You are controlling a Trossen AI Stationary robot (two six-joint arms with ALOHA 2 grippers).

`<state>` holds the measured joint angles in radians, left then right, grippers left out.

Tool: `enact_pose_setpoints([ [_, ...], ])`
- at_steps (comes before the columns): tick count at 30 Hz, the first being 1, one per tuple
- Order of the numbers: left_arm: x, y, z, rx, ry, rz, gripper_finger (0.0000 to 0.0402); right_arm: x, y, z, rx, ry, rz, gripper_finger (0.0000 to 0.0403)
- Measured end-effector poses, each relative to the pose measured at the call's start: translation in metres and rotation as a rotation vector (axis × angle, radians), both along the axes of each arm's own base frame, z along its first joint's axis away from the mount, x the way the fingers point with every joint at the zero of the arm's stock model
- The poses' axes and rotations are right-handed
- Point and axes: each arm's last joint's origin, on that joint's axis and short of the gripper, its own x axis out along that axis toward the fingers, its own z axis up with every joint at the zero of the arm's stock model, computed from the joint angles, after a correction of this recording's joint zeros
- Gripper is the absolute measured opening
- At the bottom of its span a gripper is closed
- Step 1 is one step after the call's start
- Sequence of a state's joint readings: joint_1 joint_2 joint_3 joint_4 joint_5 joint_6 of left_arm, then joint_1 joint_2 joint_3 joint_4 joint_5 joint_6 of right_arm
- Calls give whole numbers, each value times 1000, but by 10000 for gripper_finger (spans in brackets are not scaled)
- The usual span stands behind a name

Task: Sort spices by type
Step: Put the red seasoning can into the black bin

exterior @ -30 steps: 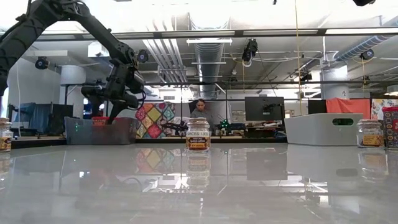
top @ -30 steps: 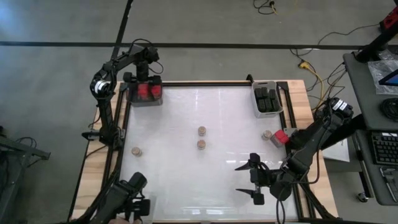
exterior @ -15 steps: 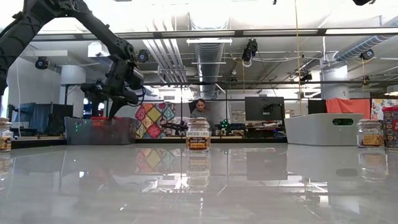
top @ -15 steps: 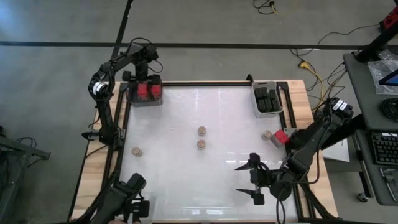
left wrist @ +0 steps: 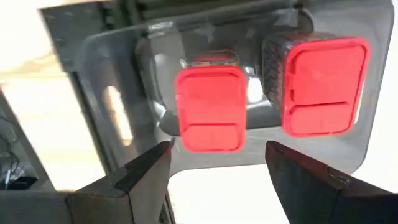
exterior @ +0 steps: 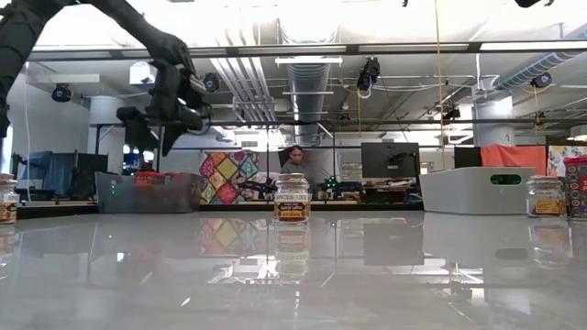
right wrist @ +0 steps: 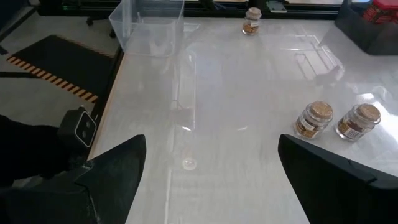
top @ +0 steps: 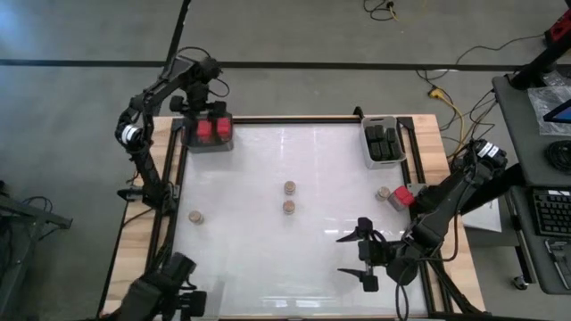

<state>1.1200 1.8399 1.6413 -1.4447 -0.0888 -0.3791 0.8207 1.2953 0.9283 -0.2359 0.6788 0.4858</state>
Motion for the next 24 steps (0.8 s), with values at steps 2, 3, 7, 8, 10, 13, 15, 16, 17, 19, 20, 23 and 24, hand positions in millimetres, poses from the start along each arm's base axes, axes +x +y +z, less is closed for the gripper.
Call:
enact_pose_setpoints([
  [2,-8,-3,11,39,9,24,242,0,0,0,0,0,-2,357],
  [3,-11,-4,15,52,2,37,238,0,0,0,0,0,-2,357],
  [7,-13,-4,17,69,-5,61,200,1,-1,0,2,1,-2,357],
  [8,-12,-5,14,63,6,59,184,1,-1,0,2,1,-2,357],
  [10,-9,-4,9,64,46,61,146,1,-1,0,12,1,-7,357],
  [13,-6,-3,3,39,99,61,79,1,0,0,18,3,-6,357],
  [15,-6,-2,1,26,114,60,33,0,0,0,27,7,-3,357],
  [16,-6,-1,1,23,121,60,17,0,0,0,32,12,3,357],
  [17,-5,-1,-1,16,134,57,9,0,0,0,36,15,8,357],
  [19,-4,-1,-4,-1,158,53,11,0,0,0,37,16,9,357],
  [20,-2,-1,-7,-11,171,55,12,0,0,0,37,16,9,357],
  [23,0,0,-14,-25,228,68,4,0,0,0,37,17,9,357],
  [24,1,0,-17,-25,249,71,2,0,0,0,38,17,8,357],
])
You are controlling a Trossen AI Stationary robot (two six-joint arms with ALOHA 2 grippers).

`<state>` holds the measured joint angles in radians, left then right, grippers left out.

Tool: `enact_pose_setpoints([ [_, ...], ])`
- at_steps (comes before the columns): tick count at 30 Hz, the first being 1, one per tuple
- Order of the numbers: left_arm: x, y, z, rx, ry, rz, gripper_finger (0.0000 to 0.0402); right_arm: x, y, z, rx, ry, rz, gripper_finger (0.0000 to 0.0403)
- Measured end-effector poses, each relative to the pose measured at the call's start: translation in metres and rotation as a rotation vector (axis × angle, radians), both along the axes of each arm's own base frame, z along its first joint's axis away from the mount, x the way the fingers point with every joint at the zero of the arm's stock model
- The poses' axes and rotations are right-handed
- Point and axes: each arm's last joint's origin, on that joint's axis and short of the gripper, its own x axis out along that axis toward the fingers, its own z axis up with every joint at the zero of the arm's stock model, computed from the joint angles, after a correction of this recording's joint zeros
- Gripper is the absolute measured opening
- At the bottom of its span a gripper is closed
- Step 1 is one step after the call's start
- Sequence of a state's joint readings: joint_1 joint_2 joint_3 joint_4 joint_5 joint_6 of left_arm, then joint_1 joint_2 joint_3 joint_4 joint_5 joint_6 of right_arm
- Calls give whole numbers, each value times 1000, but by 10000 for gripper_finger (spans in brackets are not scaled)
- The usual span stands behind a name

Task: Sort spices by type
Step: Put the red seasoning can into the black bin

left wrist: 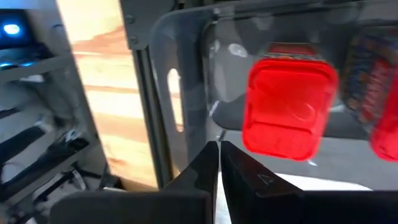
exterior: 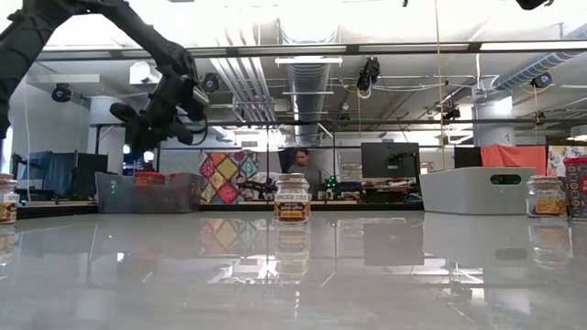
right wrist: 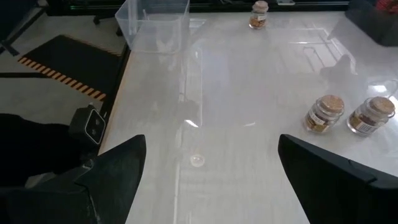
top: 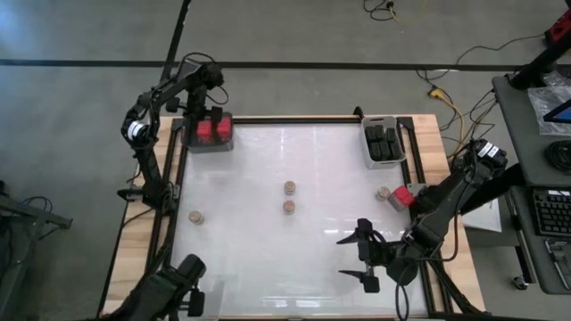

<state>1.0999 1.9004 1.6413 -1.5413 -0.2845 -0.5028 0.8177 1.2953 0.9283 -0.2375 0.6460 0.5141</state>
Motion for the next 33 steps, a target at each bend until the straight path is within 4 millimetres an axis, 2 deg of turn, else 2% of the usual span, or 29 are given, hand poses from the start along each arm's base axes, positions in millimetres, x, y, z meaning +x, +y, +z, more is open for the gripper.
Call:
enact_pose_setpoints([
  [6,1,2,-8,-2,63,28,1,-3,1,-3,15,27,-15,357],
  [16,3,0,-25,-8,62,69,1,-7,3,-5,18,44,-11,357],
  [33,8,2,-29,-5,-16,94,1,-9,5,-5,23,46,-7,357],
])
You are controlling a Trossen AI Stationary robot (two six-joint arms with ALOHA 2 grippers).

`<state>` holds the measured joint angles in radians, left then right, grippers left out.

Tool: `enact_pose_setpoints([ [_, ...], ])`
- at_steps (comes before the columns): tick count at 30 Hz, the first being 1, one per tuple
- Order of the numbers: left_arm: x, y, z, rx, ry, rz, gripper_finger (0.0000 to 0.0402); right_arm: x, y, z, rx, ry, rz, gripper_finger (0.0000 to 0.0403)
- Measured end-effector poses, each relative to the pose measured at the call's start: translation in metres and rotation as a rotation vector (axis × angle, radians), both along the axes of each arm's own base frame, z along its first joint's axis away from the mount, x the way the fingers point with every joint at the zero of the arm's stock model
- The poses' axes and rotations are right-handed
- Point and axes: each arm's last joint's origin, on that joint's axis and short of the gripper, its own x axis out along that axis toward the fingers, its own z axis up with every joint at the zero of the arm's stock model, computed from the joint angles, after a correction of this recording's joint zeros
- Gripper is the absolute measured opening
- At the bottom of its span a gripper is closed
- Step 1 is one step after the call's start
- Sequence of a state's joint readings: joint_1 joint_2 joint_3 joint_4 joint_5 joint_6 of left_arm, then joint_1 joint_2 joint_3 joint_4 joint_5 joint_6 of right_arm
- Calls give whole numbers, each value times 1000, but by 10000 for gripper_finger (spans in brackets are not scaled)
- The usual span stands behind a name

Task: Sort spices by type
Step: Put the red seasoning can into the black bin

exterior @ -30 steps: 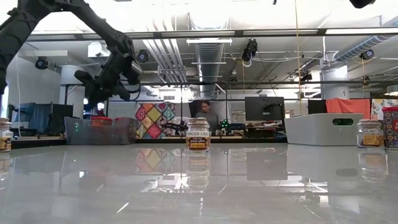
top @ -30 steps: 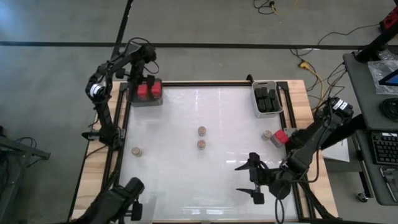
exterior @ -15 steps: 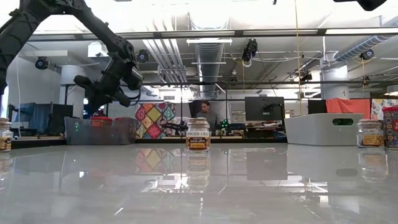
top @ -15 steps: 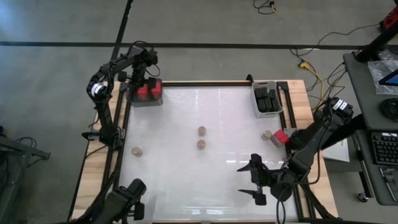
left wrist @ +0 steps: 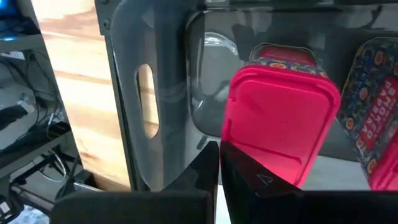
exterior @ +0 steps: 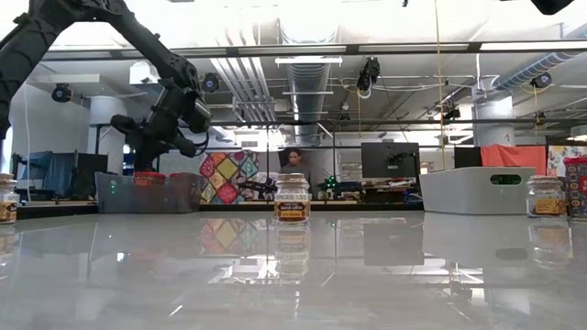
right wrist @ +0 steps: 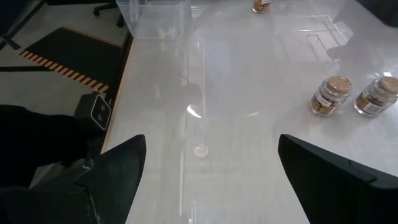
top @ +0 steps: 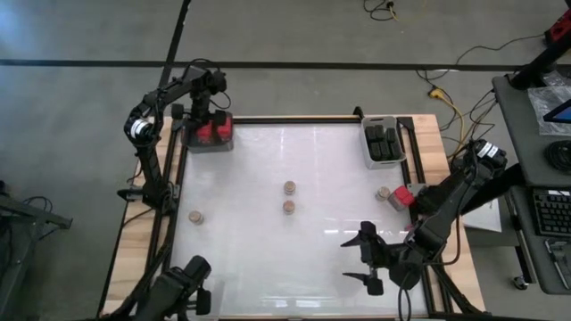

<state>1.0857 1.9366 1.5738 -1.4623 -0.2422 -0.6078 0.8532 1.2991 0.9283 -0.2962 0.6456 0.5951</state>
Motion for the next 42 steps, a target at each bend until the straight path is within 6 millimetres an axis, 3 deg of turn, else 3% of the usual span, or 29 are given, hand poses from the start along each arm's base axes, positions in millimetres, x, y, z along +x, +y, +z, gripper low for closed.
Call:
enact_pose_setpoints([
  [17,3,1,2,-3,-33,-40,1,0,0,0,-1,0,0,357],
  [23,5,1,34,63,-73,-97,1,1,-1,2,-34,-7,8,357],
  [27,11,-11,61,118,-108,-185,1,3,-2,18,-97,-25,-18,357],
  [33,43,-76,101,260,-209,-469,1,1,-21,62,-165,84,-176,357],
  [38,68,-161,129,450,-406,-784,1,-13,-58,78,-210,325,-385,357],
  [42,78,-234,133,634,-643,-1085,1,-21,-88,73,-151,588,-608,357],
])
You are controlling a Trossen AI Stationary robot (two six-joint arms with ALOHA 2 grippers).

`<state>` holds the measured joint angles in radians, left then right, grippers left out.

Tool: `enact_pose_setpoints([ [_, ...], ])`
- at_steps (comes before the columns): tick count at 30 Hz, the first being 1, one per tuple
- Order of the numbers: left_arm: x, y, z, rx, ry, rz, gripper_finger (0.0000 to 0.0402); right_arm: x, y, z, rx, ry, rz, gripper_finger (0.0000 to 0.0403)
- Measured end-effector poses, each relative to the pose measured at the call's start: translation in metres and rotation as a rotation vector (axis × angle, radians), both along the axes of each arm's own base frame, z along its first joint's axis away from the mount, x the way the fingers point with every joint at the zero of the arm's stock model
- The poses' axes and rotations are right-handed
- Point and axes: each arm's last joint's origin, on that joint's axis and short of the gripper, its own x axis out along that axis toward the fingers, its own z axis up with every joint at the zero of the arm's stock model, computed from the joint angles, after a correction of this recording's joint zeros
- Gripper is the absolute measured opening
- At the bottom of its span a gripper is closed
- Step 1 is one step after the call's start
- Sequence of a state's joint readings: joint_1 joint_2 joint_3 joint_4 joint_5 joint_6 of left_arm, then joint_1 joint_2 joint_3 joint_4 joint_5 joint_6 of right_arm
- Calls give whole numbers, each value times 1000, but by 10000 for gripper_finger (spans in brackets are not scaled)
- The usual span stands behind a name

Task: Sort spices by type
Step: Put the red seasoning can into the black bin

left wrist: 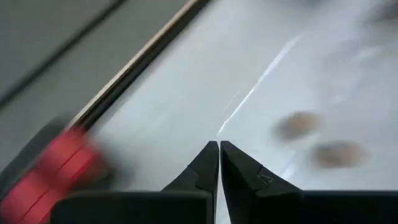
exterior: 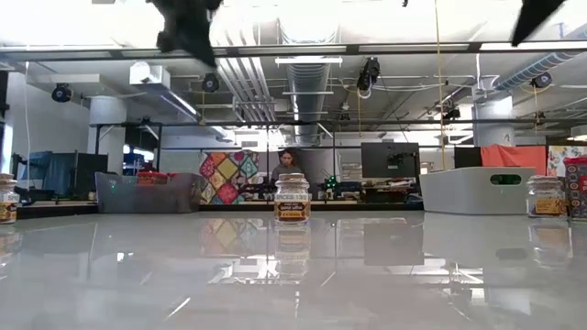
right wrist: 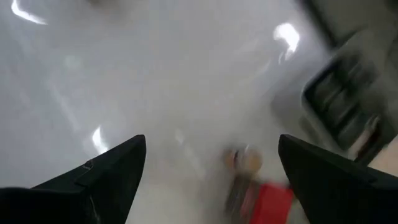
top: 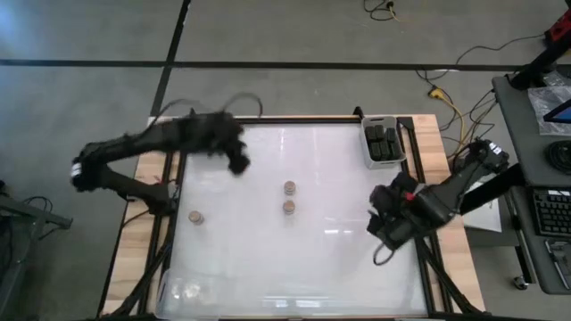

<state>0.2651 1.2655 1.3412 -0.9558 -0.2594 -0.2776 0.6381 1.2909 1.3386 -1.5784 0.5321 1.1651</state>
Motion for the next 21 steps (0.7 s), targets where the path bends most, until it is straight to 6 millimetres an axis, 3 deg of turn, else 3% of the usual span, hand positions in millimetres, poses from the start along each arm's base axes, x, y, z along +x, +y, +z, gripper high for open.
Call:
enact_pose_setpoints([
  [4,-4,-63,-10,116,-220,-330,1,4,-19,-12,164,94,-91,357],
  [8,-14,-104,-33,152,-384,-531,1,7,-46,-25,189,216,-216,357],
  [15,-22,-143,-83,111,-624,-679,1,2,-96,-47,311,376,-297,357],
  [21,-19,-153,-119,84,-734,-693,1,-20,-133,-76,423,502,-372,357],
])
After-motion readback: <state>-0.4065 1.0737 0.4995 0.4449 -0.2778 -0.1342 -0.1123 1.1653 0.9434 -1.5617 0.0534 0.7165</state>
